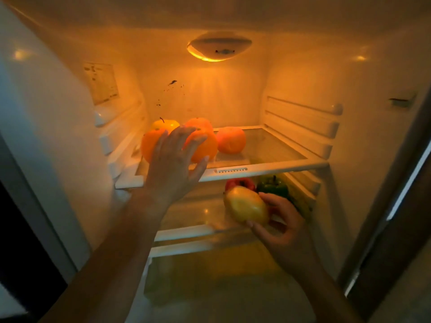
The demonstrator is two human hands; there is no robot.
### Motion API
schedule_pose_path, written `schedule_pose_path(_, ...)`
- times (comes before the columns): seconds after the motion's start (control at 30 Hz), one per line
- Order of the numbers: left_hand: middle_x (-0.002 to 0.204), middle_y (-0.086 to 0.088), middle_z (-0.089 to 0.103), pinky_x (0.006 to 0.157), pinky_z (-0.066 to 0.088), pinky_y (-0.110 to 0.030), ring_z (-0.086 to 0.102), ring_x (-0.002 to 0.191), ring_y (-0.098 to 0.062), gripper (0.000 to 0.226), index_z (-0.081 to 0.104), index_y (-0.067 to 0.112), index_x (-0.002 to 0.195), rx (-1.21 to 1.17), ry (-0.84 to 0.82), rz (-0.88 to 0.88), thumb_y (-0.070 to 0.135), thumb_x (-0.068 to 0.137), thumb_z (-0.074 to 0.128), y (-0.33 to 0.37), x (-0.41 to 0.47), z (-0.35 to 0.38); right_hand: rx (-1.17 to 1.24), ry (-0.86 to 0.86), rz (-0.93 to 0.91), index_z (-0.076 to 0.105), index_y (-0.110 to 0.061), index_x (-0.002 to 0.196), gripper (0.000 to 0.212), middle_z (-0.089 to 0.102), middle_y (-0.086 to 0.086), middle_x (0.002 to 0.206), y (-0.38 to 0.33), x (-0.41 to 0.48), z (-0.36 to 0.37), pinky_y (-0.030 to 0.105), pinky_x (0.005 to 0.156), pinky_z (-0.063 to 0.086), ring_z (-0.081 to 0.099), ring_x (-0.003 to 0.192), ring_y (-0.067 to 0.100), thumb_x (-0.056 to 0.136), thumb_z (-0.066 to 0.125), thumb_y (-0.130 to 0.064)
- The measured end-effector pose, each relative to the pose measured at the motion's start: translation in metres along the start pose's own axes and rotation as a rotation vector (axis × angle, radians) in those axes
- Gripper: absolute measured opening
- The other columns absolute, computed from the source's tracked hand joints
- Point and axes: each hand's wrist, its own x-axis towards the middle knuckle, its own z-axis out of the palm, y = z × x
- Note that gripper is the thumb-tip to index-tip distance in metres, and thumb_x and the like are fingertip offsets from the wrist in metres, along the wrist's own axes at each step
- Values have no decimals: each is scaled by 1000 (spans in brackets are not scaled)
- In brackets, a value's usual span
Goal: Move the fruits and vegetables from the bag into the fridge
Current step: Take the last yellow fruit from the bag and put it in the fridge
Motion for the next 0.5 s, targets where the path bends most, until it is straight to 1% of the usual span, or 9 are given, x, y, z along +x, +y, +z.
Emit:
schedule_pose_path(0.07,137,-5,49,108,26,-48,39,129,-26,46,48,25,128,28,-13,-2,44,86,40,-1,-2,3,-72,-22,16,51,-43,113,54,51,-19,120,7,-3,11,13,79,50,51,109,-3,67,78,-36)
schedule_pose_path(0.17,138,-5,48,109,24,-49,40,130,-27,48,47,26,130,35,-29,-5,45,86,38,-2,-3,3,-163,-16,52,53,-31,120,58,44,-14,123,14,-7,31,23,87,50,47,111,2,69,79,-33)
schedule_pose_path(0.2,138,-5,48,110,24,-49,40,130,-27,49,46,26,131,43,-31,-5,45,86,38,-2,-3,4,-190,-17,47,53,-28,123,59,41,-14,123,16,-8,38,23,88,48,45,111,4,70,79,-32)
schedule_pose_path(0.27,139,-4,47,111,22,-49,39,131,-26,49,44,26,132,58,-35,-1,44,86,39,-2,-4,4,-264,-42,26,52,-26,126,59,38,-14,123,17,-9,51,18,90,40,41,112,3,72,76,-34)
schedule_pose_path(0.37,141,-3,45,112,20,-47,38,132,-24,51,42,27,134,70,-55,1,45,87,38,-3,-5,3,-323,-84,8,49,-27,129,60,39,-11,130,18,-5,65,10,90,31,35,116,1,75,75,-30)
schedule_pose_path(0.4,141,-3,44,112,19,-47,38,132,-24,51,41,27,134,74,-60,2,45,87,37,-3,-5,3,-342,-92,-16,48,-27,130,61,40,-9,133,20,-3,68,11,92,32,36,118,3,76,74,-30)
schedule_pose_path(0.5,142,-2,44,112,17,-44,39,131,-22,53,41,28,135,90,-64,1,46,86,37,-3,-5,2,-411,-135,-66,46,-28,132,62,43,-7,136,24,2,77,26,94,43,41,122,13,77,72,-35)
